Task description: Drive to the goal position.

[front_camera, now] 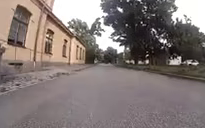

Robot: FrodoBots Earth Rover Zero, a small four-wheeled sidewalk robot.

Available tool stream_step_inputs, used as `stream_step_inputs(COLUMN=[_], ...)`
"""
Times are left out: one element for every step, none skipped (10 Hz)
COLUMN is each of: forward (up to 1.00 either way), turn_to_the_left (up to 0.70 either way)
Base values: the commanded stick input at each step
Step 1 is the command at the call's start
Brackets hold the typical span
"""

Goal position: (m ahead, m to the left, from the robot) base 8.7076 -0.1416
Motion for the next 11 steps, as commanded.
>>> stream_step_inputs(forward=[0.7, 0.7, 0.7, 0.7, 0.7, 0.7, 0.7, 0.7, 0.7, 0.7, 0.7], turn_to_the_left=[0.0, 0.0, 0.0, -0.01, -0.35, -0.35, -0.35, -0.35, -0.35, -0.13, 0.0])
